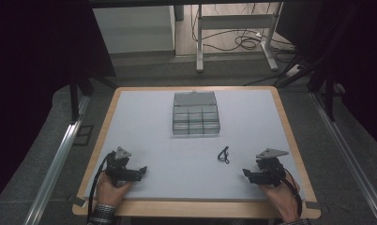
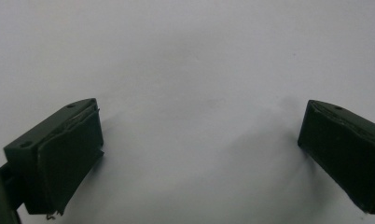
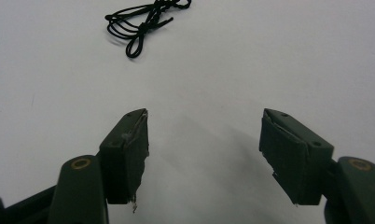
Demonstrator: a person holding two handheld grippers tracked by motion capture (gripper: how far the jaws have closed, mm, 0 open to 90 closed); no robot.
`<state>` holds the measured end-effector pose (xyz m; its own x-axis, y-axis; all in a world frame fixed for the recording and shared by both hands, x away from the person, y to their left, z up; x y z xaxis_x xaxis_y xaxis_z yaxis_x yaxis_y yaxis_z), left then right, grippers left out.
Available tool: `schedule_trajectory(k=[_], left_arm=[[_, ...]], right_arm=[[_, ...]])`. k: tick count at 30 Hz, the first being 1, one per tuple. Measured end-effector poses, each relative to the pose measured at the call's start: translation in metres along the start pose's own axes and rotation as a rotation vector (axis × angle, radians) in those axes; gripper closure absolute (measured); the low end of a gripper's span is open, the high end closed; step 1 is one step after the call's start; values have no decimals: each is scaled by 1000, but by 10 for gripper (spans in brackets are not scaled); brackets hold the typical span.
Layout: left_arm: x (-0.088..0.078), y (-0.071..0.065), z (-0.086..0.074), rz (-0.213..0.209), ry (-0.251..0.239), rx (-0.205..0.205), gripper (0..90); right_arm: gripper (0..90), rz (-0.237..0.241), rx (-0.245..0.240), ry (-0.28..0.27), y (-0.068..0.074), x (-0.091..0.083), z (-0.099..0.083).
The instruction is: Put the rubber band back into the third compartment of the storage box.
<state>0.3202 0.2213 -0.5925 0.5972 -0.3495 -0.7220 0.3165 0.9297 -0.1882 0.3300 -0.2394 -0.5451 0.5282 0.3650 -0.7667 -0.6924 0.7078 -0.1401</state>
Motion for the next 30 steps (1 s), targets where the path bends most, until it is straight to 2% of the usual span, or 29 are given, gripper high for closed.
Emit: schedule_trajectory(k=[7,30], left_arm=[[0,0,0,0,3,3,0],[0,0,0,0,0,0,0]], right_arm=[[369,35,-3,22,-1,6,5],[422,96,2,69,-11,15,23]])
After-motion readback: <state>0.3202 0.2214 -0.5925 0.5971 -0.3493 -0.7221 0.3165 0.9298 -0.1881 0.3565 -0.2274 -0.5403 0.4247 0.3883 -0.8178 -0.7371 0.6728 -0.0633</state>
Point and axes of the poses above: each handheld gripper's, and its own axes: x roughly forward along the jaws, z roughly out of its top, y roughly to its left, the point moved 5 cm from there along x, roughly forward along the jaws, and after that the axes turned 11 degrees about -x, right-handed, at the moved point
